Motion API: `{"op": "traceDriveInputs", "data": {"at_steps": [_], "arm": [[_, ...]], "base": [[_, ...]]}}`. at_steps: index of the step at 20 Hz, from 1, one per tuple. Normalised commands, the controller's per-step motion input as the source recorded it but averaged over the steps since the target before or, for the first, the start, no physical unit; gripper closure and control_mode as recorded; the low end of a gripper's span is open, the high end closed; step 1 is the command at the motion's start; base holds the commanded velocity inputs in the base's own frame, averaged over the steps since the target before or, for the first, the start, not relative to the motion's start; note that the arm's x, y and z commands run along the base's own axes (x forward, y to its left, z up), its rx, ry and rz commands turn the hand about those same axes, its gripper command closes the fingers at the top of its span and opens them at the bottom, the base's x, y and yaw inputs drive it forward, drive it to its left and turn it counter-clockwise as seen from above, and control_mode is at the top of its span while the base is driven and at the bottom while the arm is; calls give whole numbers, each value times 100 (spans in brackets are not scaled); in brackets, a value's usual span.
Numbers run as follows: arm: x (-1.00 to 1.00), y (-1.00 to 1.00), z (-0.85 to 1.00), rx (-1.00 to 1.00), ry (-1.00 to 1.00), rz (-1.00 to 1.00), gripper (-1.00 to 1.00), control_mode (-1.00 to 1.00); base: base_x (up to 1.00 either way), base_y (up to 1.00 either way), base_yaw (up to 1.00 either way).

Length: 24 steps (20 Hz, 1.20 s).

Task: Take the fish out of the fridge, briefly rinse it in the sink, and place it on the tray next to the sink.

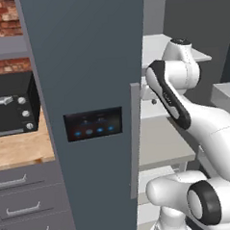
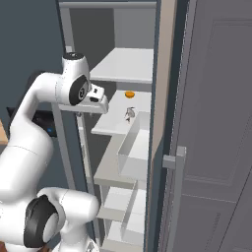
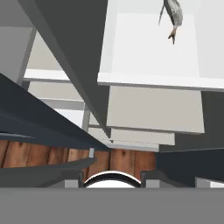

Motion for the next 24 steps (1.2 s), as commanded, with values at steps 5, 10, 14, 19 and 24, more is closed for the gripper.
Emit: {"op": "traceDriveInputs", "data": {"at_steps": [5, 10, 14, 19, 24], "arm": [[-13, -9, -6, -4, -1, 0, -100, -100], [-71, -49, -2, -7, -20, 5, -100, -100], [-32, -60, -3, -1, -13, 7, -100, -100], [4, -43, -3, 0, -4, 6, -100, -100], [62, -27, 0, 0, 0, 0, -100, -100]], "base": [[0, 0, 0], [0, 0, 0], [0, 0, 0], [0, 0, 0], [0, 0, 0]]}}
